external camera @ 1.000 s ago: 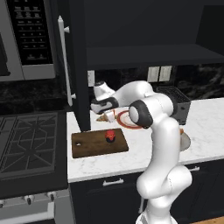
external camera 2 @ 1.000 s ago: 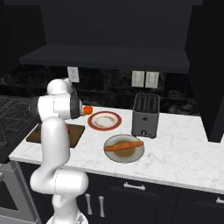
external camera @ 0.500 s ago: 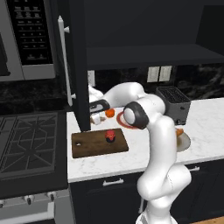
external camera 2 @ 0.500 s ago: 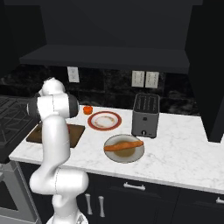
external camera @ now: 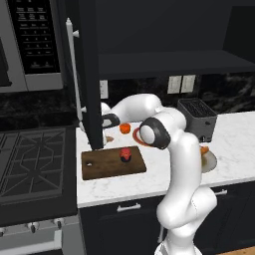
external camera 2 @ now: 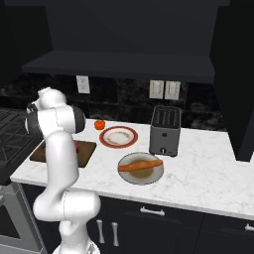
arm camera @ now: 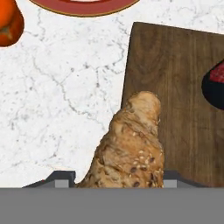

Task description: From the different types of pastries on the counter, select a croissant and place it on the cutting board. Then retrieve a jar of jam from the cabinet and place it alongside the croissant on the cutting board.

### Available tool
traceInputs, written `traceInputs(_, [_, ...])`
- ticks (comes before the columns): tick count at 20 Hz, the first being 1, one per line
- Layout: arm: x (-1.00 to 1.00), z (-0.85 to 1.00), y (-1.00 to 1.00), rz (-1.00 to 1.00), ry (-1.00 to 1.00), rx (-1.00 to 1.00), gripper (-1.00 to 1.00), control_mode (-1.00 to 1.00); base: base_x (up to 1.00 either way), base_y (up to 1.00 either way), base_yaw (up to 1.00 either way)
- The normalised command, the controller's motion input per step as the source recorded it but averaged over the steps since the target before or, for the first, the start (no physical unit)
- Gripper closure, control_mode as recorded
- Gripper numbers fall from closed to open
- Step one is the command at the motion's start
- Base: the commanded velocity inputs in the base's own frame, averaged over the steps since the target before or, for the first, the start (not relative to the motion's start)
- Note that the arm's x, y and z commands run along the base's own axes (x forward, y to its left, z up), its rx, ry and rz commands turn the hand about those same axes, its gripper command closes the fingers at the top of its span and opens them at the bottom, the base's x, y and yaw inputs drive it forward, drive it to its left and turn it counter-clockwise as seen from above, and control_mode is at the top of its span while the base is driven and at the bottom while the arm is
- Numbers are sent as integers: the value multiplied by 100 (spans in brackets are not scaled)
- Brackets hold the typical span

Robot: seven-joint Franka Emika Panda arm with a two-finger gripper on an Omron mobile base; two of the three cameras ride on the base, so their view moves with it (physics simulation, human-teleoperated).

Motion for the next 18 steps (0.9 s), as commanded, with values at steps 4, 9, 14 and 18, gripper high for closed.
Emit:
traceInputs(4, [-94, 0, 3, -9, 5, 0, 100, -100, 0, 0, 0])
traceInputs(9, [-94, 0, 0, -13, 2, 0, 100, -100, 0, 0, 0])
traceInputs(14, [-29, -5, 0, -6, 0, 0, 100, -100, 0, 0, 0])
traceInputs(18, [0, -74, 0, 0, -3, -1, 100, -100, 0, 0, 0])
